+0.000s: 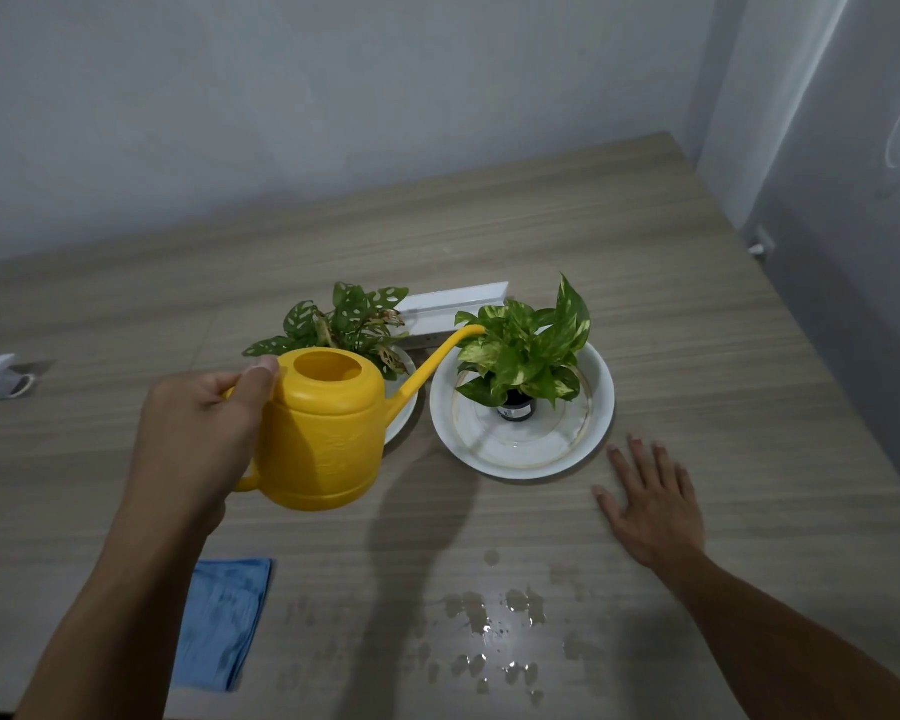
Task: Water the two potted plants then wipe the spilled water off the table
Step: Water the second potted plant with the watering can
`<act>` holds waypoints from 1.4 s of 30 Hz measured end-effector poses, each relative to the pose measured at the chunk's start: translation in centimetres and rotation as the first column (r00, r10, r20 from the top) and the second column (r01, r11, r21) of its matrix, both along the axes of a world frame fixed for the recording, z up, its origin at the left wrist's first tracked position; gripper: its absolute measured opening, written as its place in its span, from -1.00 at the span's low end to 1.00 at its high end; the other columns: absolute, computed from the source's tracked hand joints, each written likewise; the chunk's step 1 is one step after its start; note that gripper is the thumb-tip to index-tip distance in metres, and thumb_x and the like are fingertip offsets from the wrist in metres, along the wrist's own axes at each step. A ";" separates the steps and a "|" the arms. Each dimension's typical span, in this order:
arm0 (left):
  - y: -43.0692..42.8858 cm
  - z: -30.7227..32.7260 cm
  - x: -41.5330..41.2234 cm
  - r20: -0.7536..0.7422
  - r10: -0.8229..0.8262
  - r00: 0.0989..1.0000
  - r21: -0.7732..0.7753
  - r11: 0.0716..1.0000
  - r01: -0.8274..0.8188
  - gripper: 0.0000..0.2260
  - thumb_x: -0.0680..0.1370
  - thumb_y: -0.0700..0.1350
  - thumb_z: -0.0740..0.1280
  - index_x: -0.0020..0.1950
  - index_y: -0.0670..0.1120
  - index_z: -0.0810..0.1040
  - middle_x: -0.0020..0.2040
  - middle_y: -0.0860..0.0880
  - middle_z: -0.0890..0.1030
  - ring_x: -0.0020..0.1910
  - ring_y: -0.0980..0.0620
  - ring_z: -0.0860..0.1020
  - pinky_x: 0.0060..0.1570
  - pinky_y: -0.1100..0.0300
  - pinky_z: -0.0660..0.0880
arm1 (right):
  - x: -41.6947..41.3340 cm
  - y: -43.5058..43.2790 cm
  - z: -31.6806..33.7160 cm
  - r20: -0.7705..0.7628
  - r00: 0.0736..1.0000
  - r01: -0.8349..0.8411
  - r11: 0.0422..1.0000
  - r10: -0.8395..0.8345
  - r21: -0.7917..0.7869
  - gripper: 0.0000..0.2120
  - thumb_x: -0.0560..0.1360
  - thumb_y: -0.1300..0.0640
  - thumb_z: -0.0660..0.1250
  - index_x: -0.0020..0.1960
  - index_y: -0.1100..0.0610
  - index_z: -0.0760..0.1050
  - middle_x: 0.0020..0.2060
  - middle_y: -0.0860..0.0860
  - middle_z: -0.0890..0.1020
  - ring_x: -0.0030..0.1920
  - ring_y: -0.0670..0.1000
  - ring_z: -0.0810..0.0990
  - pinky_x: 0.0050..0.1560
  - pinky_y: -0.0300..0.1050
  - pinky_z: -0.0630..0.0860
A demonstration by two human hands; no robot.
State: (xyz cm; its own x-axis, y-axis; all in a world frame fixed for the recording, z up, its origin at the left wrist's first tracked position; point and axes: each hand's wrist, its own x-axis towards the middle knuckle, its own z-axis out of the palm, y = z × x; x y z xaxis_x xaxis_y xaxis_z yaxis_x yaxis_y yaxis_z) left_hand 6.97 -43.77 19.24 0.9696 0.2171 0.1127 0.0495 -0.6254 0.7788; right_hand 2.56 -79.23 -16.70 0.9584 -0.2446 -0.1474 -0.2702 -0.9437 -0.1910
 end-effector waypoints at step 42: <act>-0.2 0.7 -0.3 0.019 0.008 1.000 0.004 1.000 -0.008 -0.70 0.61 -0.02 0.31 -0.22 -0.19 0.59 -0.56 0.10 0.43 -0.38 0.00 0.41 -0.27 0.09 0.38 | 0.1 -0.1 -0.3 0.001 1.000 0.000 1.000 0.000 -0.027 -0.31 0.52 -0.38 -0.17 0.58 -0.12 -0.03 0.60 -0.05 0.01 0.58 0.08 -0.09 0.53 0.12 -0.11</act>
